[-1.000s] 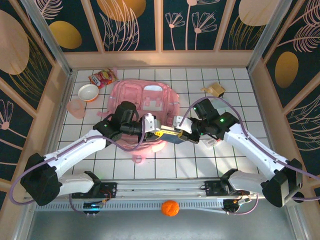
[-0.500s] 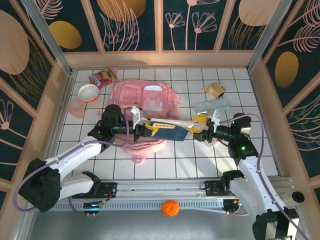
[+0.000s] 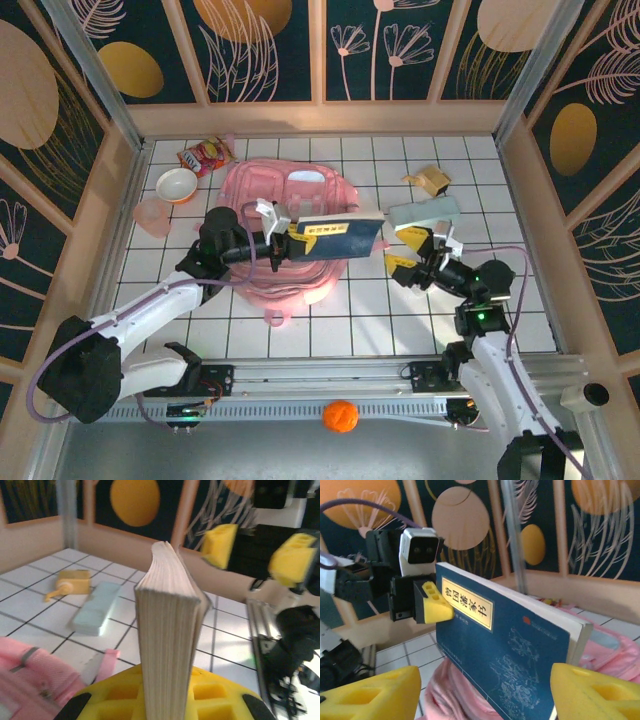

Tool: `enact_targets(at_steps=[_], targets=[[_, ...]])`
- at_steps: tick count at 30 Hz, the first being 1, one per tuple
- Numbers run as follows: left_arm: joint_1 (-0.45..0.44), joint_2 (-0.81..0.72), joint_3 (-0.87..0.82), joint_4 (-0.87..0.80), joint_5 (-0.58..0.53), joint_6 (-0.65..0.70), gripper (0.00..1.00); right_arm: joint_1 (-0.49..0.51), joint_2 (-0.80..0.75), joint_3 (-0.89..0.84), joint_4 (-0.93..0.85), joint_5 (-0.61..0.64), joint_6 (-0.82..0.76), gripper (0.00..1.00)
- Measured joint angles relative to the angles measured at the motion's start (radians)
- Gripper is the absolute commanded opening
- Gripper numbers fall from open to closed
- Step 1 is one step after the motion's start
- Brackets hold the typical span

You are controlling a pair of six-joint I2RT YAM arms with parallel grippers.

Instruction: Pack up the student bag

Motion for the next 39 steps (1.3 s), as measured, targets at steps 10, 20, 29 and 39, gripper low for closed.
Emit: enact_targets(at_steps=[10, 20, 29, 39], targets=[[0.0, 0.027, 0.005, 0.058, 0.122, -0.064, 0.0, 0.06, -0.036, 0.0, -0.143, 0.115, 0.042, 0.72], [0.0, 0.028, 0.015, 0.148, 0.307, -0.142, 0.0, 0.16, 0.1, 0.034, -0.108, 0.05, -0.023, 0.67], [0.0, 0.049, 0.039, 0.204, 0.317, -0.209, 0.06, 0.162, 0.116, 0.021, 0.098, -0.076, 0.044, 0.43], [0.001, 0.069, 0.066, 0.123, 0.308, -0.147, 0.49, 0.153, 0.175, 0.031, 0.134, -0.089, 0.082, 0.0]])
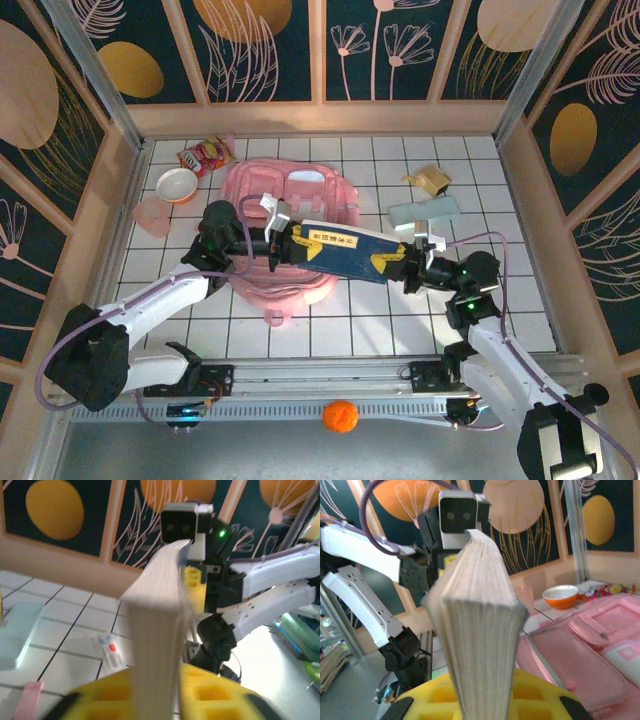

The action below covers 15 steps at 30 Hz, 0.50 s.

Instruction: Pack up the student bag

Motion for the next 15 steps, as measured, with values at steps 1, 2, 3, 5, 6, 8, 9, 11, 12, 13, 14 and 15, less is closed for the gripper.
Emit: enact_targets(at_steps=[1, 2, 3, 5, 6, 8, 9, 11, 12, 13, 14, 15], targets=[[-0.001, -0.002, 0.029, -0.069, -0.024, 0.048, 0.58, -0.007, -0.006, 0.001, -0.034, 0.02, -0.007, 0.0], [-0.002, -0.005, 0.057, -0.137, -0.056, 0.101, 0.64, -0.018, -0.014, 0.001, -0.064, 0.045, -0.009, 0.0], [-0.002, -0.011, 0.092, -0.217, -0.108, 0.167, 0.69, -0.039, -0.028, 0.001, -0.107, 0.084, -0.008, 0.0], [-0.002, -0.029, 0.136, -0.347, -0.227, 0.285, 0.71, -0.079, -0.055, 0.001, -0.179, 0.173, 0.005, 0.0], [-0.002, -0.041, 0.152, -0.415, -0.296, 0.352, 0.72, -0.093, -0.069, 0.002, -0.22, 0.233, 0.029, 0.0], [-0.002, -0.058, 0.163, -0.518, -0.425, 0.46, 0.73, -0.109, -0.082, 0.018, -0.312, 0.343, 0.094, 0.0], [-0.002, -0.064, 0.163, -0.571, -0.504, 0.526, 0.73, -0.112, -0.08, 0.033, -0.361, 0.394, 0.133, 0.0], [-0.002, -0.065, 0.151, -0.645, -0.624, 0.629, 0.74, -0.111, -0.073, 0.062, -0.436, 0.462, 0.187, 0.0], [-0.002, -0.064, 0.139, -0.676, -0.678, 0.685, 0.76, -0.108, -0.068, 0.077, -0.476, 0.496, 0.209, 0.0], [-0.002, -0.063, 0.124, -0.702, -0.722, 0.733, 0.78, -0.106, -0.065, 0.088, -0.503, 0.523, 0.225, 0.0], [-0.002, -0.058, 0.107, -0.731, -0.771, 0.785, 0.78, -0.102, -0.063, 0.095, -0.528, 0.554, 0.238, 0.0], [-0.002, -0.048, 0.095, -0.756, -0.809, 0.822, 0.78, -0.099, -0.061, 0.097, -0.548, 0.58, 0.254, 0.0]])
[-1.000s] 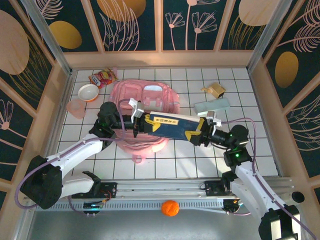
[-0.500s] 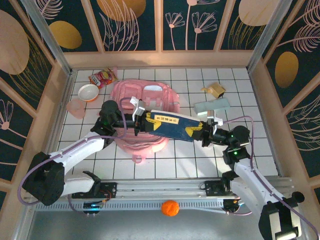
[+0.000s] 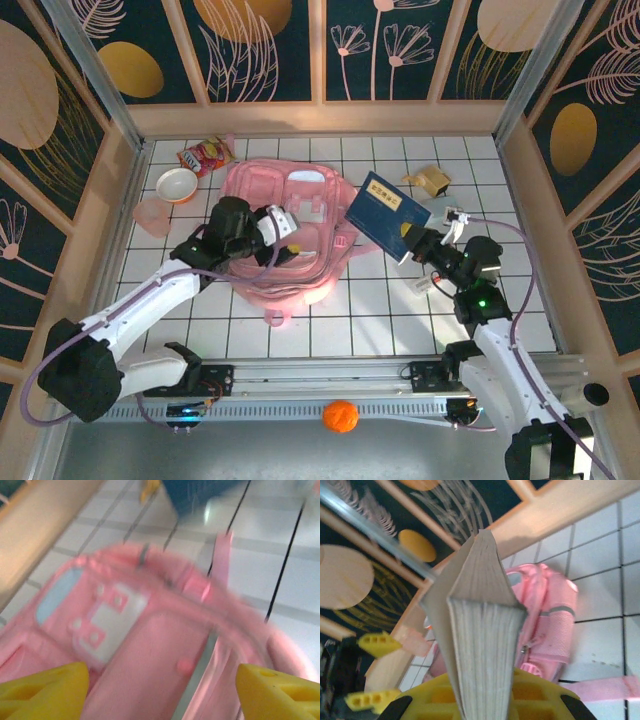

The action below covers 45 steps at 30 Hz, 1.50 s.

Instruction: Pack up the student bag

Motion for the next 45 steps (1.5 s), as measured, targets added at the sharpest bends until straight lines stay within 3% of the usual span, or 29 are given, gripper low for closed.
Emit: enact_targets(at_steps=[3, 8, 31, 35, 37, 40, 42, 44, 45], targets=[[0.0, 0.053, -0.009, -0.061, -0.082, 0.085, 0.77, 0.002, 0.002, -0.002, -0.035, 0.048, 0.038, 0.0], [0.0, 0.13, -0.006, -0.1, -0.122, 0.154, 0.78, 0.008, 0.023, -0.013, -0.032, 0.071, 0.077, 0.0], [0.0, 0.172, 0.011, -0.173, -0.02, 0.233, 0.83, 0.012, 0.052, -0.023, -0.032, 0.063, 0.079, 0.0], [0.0, 0.193, -0.002, -0.155, -0.062, 0.229, 0.82, 0.012, 0.052, -0.023, -0.032, 0.063, 0.079, 0.0], [0.0, 0.212, -0.012, -0.141, -0.105, 0.224, 0.77, 0.012, 0.052, -0.023, -0.032, 0.063, 0.079, 0.0], [-0.002, 0.236, -0.013, -0.114, -0.156, 0.208, 0.56, 0.012, 0.052, -0.023, -0.032, 0.063, 0.079, 0.0], [-0.005, 0.235, -0.013, -0.11, -0.163, 0.193, 0.38, 0.012, 0.052, -0.023, -0.033, 0.063, 0.077, 0.0], [-0.006, 0.217, -0.013, -0.102, -0.146, 0.162, 0.07, 0.012, 0.05, -0.023, -0.046, 0.069, 0.074, 0.0], [-0.005, 0.201, -0.013, -0.093, -0.134, 0.141, 0.0, 0.012, 0.046, -0.022, -0.061, 0.079, 0.072, 0.0]])
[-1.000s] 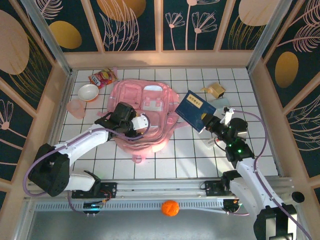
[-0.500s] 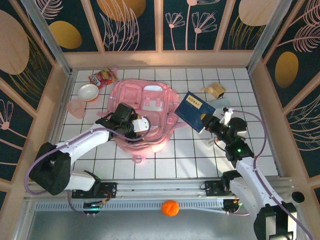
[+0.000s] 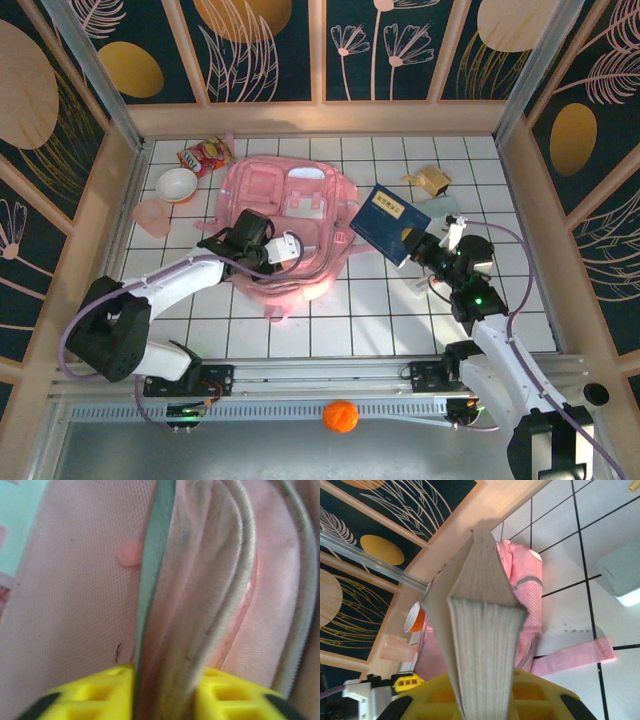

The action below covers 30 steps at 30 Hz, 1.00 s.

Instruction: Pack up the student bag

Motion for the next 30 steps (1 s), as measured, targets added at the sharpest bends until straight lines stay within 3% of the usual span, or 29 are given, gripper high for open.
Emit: enact_targets(at_steps=[7, 16, 24, 30], targets=[[0.002, -0.168, 0.04, 0.109, 0.101, -0.271, 0.0, -0.028, -0.085, 0.026, -0.196, 0.146, 0.043, 0.0], [0.002, -0.127, 0.142, 0.185, 0.121, -0.667, 0.0, -0.017, -0.142, 0.139, -0.323, 0.177, 0.151, 0.0], [0.002, -0.078, 0.178, 0.251, 0.09, -0.871, 0.0, 0.173, -0.242, 0.122, -0.322, 0.177, 0.312, 0.0], [-0.001, -0.027, 0.22, 0.263, 0.052, -0.964, 0.0, 0.307, -0.211, 0.116, -0.319, 0.233, 0.422, 0.0]])
